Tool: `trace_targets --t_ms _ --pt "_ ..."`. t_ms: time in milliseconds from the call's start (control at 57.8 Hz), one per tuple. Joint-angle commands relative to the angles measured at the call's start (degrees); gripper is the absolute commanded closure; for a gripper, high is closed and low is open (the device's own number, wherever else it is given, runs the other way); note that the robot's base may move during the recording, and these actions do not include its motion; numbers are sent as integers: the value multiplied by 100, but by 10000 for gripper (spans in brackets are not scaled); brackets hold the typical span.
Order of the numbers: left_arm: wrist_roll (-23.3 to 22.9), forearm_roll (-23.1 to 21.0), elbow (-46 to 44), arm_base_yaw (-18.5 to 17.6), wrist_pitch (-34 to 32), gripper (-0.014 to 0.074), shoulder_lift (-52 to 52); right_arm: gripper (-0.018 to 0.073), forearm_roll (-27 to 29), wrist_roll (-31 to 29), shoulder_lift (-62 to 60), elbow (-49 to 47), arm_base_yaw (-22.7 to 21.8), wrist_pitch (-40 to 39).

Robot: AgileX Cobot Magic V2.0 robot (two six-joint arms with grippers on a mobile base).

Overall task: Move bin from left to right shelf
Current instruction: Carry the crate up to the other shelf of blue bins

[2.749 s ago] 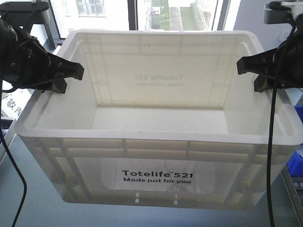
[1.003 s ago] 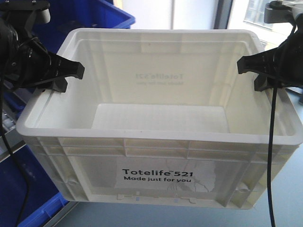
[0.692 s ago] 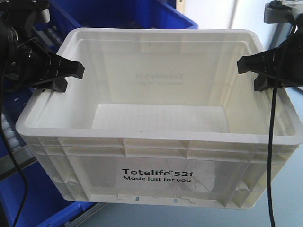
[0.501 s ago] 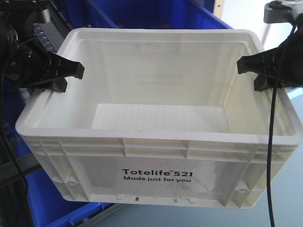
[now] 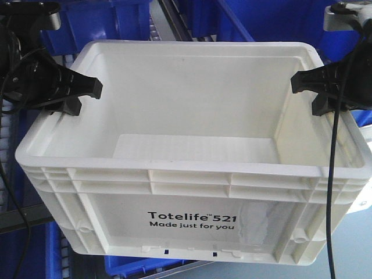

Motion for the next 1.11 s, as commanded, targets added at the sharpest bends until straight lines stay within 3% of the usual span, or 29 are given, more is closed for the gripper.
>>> trace_targets --t_ms 0,1089 --pt "152 -183 -224 -63 -640 603 -273 559 105 -188 -219 -238 33 -718" --pt "152 -183 -224 -63 -645 603 -273 559 105 -188 -219 -238 33 -718"
